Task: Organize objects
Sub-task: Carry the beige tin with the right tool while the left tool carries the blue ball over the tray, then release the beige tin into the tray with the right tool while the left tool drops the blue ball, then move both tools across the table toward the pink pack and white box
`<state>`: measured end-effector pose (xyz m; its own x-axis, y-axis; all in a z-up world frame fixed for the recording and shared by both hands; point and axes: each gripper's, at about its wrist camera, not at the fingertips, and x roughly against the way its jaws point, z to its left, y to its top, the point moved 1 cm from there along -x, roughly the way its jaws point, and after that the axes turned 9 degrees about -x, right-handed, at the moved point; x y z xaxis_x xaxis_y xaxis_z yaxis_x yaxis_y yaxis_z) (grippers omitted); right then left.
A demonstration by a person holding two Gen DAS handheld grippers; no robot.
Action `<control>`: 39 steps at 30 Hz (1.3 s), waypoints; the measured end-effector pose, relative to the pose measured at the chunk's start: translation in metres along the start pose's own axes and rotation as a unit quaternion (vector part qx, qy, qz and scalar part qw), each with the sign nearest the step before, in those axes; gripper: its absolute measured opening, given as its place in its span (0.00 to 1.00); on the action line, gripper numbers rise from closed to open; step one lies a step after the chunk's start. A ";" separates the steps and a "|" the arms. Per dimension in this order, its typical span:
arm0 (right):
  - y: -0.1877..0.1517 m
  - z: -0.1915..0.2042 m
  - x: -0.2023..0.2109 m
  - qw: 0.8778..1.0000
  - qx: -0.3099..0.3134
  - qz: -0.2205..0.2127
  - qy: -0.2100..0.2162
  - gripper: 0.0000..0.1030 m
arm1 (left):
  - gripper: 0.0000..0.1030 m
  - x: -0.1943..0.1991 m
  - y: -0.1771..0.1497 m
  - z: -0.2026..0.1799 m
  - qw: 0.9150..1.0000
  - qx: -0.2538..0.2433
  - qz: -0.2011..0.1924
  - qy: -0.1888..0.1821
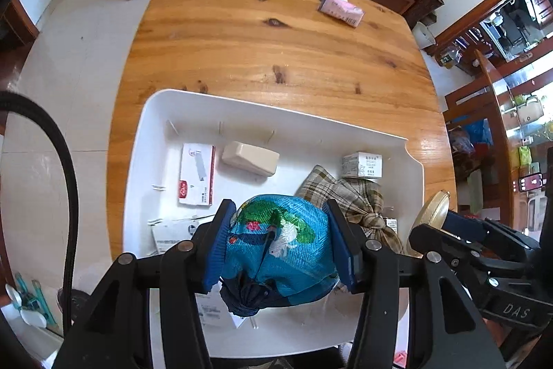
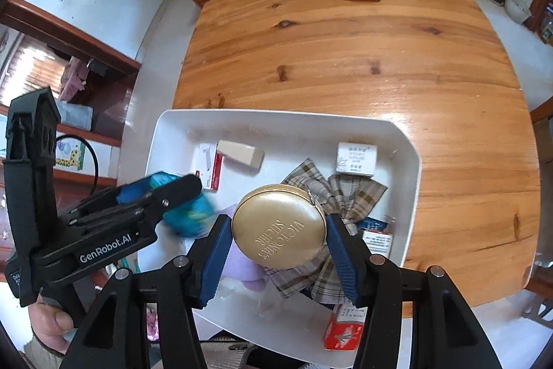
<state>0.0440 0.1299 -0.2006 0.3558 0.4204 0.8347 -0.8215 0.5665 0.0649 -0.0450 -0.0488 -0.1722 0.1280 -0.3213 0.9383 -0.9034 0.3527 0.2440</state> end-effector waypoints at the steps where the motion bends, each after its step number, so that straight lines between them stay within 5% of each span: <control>1: 0.001 0.001 -0.001 1.000 0.003 0.001 -0.001 0.55 | 0.56 -0.004 0.001 0.000 1.000 0.000 0.005 -0.002; 5: 0.002 0.003 -0.001 1.000 0.015 0.000 -0.008 0.55 | 0.64 -0.006 0.004 0.002 1.000 0.001 0.004 0.005; 8: 0.003 0.005 0.001 1.000 0.025 -0.003 -0.008 0.55 | 0.84 -0.003 0.008 0.006 1.000 0.008 -0.001 0.006; 25: 0.002 0.010 0.023 0.997 0.075 -0.027 -0.015 0.55 | 0.89 0.021 0.026 0.016 1.000 0.012 -0.014 0.018; 39: 0.051 -0.004 0.118 0.990 0.088 -0.105 -0.046 0.55 | 0.93 0.098 0.094 -0.048 0.993 -0.074 -0.089 -0.009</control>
<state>0.0461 0.2109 -0.1013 0.4918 0.2362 0.8380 -0.8012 0.4997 0.3293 -0.0976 -0.0051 -0.0457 0.2710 -0.4061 0.8727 -0.7965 0.4145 0.4402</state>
